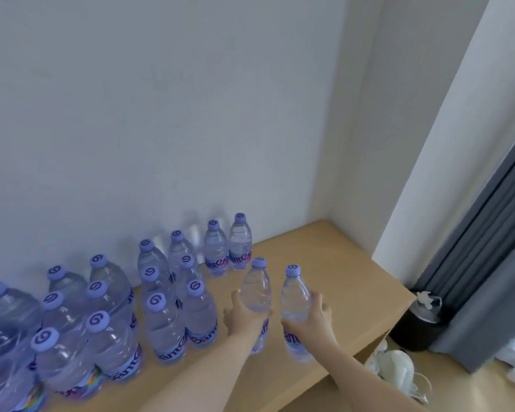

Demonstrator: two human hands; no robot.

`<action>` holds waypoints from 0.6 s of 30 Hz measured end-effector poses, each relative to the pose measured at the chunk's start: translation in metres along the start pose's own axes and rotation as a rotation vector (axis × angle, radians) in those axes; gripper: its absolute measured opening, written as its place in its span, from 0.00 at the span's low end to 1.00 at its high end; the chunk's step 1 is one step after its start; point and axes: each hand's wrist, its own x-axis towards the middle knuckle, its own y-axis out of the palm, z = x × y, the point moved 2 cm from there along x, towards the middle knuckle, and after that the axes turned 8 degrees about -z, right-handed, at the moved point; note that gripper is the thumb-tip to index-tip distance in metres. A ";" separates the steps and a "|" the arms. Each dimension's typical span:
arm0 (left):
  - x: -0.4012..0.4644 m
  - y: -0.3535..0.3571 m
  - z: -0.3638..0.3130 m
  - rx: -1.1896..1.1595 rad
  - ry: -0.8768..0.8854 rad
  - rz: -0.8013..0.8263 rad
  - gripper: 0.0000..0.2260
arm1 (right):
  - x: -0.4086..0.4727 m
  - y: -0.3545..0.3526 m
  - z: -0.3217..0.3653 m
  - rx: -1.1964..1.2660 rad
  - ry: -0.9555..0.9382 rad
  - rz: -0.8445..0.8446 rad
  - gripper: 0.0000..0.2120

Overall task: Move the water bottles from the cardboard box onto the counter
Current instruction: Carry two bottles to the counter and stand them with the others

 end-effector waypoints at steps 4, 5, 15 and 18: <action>0.043 0.018 -0.008 0.005 -0.006 -0.067 0.28 | 0.048 0.017 0.014 -0.133 -0.094 0.024 0.36; 0.051 0.020 -0.008 0.000 -0.011 -0.082 0.25 | 0.057 0.020 0.018 -0.158 -0.130 0.044 0.35; 0.092 0.008 -0.010 -0.234 0.167 -0.326 0.08 | 0.110 0.056 0.060 0.065 -0.166 0.313 0.25; 0.091 0.006 -0.006 -0.341 0.084 -0.317 0.23 | 0.127 0.063 0.066 0.072 -0.192 0.378 0.24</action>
